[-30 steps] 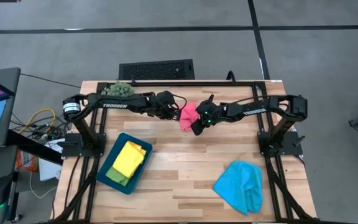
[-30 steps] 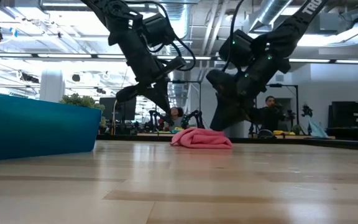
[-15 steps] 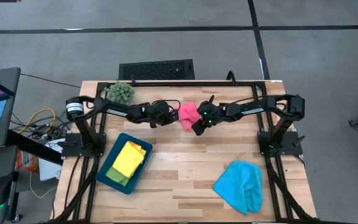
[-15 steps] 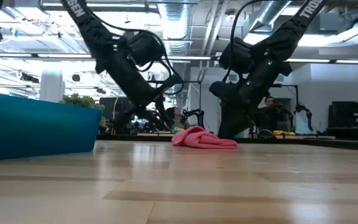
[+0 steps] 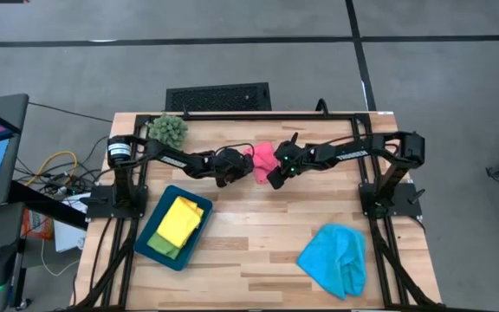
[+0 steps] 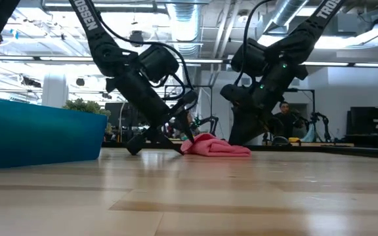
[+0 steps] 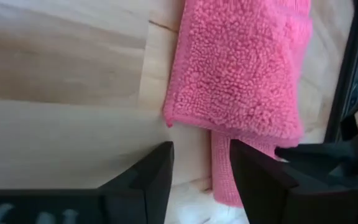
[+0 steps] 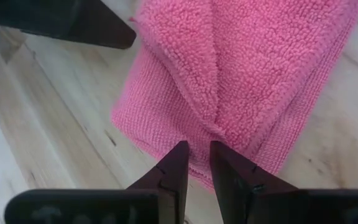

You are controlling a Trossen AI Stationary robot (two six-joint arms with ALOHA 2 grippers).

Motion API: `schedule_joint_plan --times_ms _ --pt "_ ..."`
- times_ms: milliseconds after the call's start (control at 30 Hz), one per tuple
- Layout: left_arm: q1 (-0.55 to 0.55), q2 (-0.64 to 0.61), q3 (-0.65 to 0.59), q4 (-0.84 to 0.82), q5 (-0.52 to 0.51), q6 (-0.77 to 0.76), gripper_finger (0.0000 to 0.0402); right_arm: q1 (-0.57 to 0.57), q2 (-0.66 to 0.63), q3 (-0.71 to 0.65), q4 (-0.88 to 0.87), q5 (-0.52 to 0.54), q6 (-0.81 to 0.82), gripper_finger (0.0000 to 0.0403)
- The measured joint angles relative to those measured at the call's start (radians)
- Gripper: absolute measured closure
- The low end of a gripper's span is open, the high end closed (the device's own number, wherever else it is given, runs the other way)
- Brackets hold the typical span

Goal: Fold microfiber towels
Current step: Fold the pink microfiber towel

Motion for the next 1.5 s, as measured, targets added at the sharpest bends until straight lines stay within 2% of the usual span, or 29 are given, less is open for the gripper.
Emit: schedule_joint_plan --times_ms 200,500,600,733,1067,1233,1500 --pt "0.001 0.002 -0.001 0.015 -0.069 -0.033 0.0239 0.0 0.0 0.0 0.0 0.0 -0.004 0.0311" --pt "0.005 0.006 0.003 0.029 -0.208 -0.091 0.027 0.0 0.0 0.0 0.0 -0.002 -0.012 0.0311" --pt "0.005 0.011 0.03 0.028 -0.249 -0.053 0.0279 0.0 0.0 0.0 0.0 -0.002 -0.013 0.0311" --pt "0.023 0.013 0.078 0.04 -0.342 0.086 0.0286 0.0 0.0 0.0 0.0 -0.002 -0.015 0.0311" --pt "0.069 0.031 0.262 0.041 -0.251 0.354 0.0287 0.0 0.004 0.0 0.0 -0.002 -0.015 0.0311" --pt "0.088 0.081 0.363 0.034 -0.09 0.458 0.0287 0.0 0.004 0.0 0.001 -0.001 -0.012 0.0311" --pt "0.147 0.045 0.431 0.004 0.136 0.565 0.0287 -0.01 -0.086 0.0 -0.029 -0.007 -0.002 0.0311"
